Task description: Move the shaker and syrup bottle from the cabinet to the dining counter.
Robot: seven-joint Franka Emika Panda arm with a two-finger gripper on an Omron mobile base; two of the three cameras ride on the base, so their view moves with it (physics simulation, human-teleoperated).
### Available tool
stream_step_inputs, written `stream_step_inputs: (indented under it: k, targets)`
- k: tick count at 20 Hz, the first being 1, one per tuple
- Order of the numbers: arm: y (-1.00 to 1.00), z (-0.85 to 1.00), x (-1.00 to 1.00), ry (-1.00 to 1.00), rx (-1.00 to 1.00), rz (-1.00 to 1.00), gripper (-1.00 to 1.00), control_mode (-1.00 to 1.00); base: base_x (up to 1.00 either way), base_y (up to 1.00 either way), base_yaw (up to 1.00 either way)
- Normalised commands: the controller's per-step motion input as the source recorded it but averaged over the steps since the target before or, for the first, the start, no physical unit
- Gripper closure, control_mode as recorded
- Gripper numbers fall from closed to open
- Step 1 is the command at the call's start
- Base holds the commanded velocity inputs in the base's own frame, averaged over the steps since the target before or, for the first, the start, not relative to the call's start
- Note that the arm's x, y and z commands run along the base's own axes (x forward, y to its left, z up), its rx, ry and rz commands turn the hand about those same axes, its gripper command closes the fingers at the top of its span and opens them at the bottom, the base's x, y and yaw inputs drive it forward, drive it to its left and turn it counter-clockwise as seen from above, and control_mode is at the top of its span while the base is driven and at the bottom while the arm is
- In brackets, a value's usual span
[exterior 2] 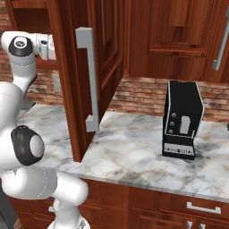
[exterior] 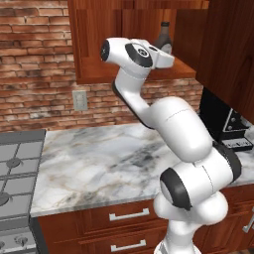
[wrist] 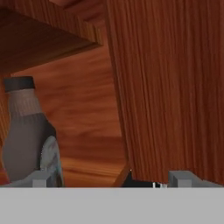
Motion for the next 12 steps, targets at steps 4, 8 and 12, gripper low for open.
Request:
stream_step_inputs:
  k: [4, 8, 12]
  targets:
    - [0.0, -0.01, 0.49, 0.01, 0.02, 0.05, -1.0, -1.0, 0.0, 0.0, 0.0]
    - [0.03, 0.0, 0.41, 0.0, 0.02, 0.07, -1.0, -1.0, 0.0, 0.0, 0.0]
    - [0.11, 0.0, 0.34, 0.0, 0.04, 0.03, -1.0, -1.0, 0.0, 0.0, 0.0]
